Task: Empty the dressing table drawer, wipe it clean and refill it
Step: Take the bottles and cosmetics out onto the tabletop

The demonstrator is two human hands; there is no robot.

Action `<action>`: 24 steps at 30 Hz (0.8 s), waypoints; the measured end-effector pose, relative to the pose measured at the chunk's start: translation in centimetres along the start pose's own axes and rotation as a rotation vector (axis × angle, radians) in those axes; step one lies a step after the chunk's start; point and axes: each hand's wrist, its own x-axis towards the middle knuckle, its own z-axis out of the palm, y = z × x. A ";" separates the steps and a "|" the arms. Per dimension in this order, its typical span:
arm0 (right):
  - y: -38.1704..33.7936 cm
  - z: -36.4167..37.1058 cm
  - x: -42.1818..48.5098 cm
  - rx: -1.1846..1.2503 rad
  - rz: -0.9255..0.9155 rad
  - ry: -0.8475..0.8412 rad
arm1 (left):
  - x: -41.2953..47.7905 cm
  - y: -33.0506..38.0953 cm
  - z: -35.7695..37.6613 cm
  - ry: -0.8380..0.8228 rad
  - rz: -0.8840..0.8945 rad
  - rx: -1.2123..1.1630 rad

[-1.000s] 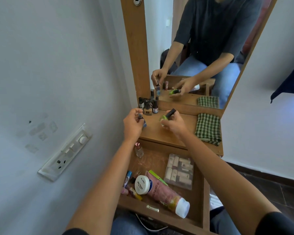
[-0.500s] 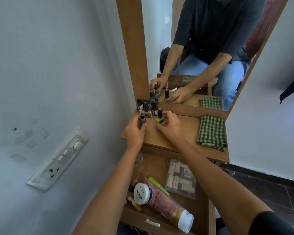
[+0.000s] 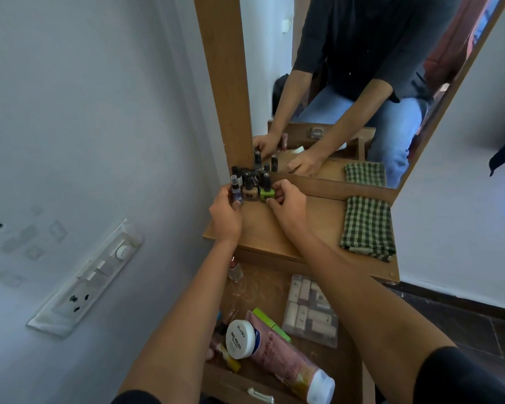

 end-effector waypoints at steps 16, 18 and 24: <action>0.4 0.5 0.1 -0.136 -0.030 0.001 | 0.9 -0.5 0.8 0.001 -0.062 0.069; 0.4 0.6 0.2 -0.147 -0.030 0.001 | 0.9 -0.5 0.8 0.007 -0.064 0.082; 0.6 0.7 0.1 -0.116 -0.023 0.007 | 0.7 -0.5 0.8 0.003 -0.065 0.080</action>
